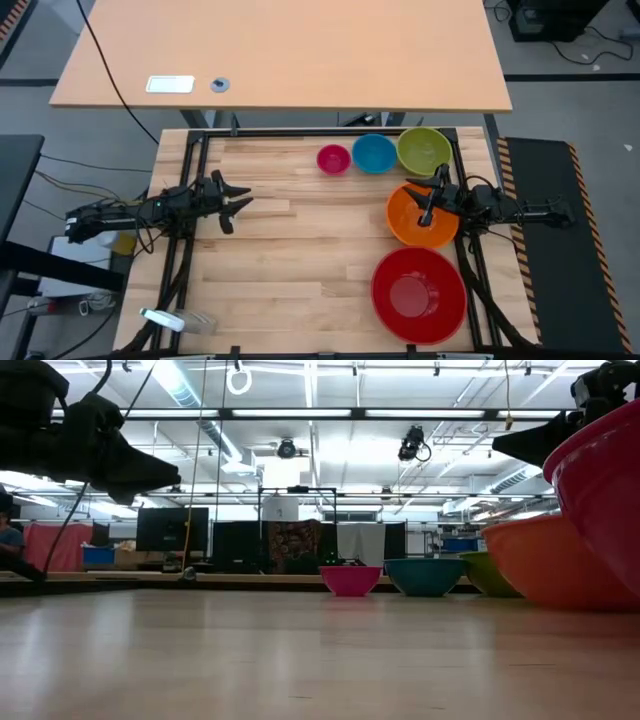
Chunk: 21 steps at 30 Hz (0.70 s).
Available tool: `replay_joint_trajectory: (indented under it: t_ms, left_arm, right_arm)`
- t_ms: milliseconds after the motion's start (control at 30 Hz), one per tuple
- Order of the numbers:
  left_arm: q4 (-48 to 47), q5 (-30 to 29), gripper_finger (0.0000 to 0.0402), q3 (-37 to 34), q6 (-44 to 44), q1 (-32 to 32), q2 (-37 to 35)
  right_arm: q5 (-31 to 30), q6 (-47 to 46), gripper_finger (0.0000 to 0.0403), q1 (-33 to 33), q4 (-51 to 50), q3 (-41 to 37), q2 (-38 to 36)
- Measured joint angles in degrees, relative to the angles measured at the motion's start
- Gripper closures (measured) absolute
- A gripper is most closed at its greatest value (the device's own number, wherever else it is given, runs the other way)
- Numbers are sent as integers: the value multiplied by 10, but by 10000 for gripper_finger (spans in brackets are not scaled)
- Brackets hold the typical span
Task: Nest bowls inside each other
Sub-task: Stack the orange bowl on top of the bottom red bowl
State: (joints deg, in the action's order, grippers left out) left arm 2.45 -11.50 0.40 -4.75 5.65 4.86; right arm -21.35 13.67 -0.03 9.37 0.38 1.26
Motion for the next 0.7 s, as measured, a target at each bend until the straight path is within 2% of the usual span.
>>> replay_joint_trajectory:
  t_ms: [233,367,467,567,700]
  left_arm:
    - [71,-3,260,0,-48,0,0]
    - [116,-2,260,0,-131,0,0]
    - [163,-2,260,0,-233,0,0]
    - [224,-6,260,0,-296,0,0]
    - [311,-26,260,0,-312,0,0]
  right_arm:
    - [0,0,283,0,0,0,0]
    - [0,0,283,0,0,0,0]
    - [-1,4,283,0,0,0,0]
    - [-33,28,283,-6,14,0,0]
    - [-31,-41,283,-12,88,0,1]
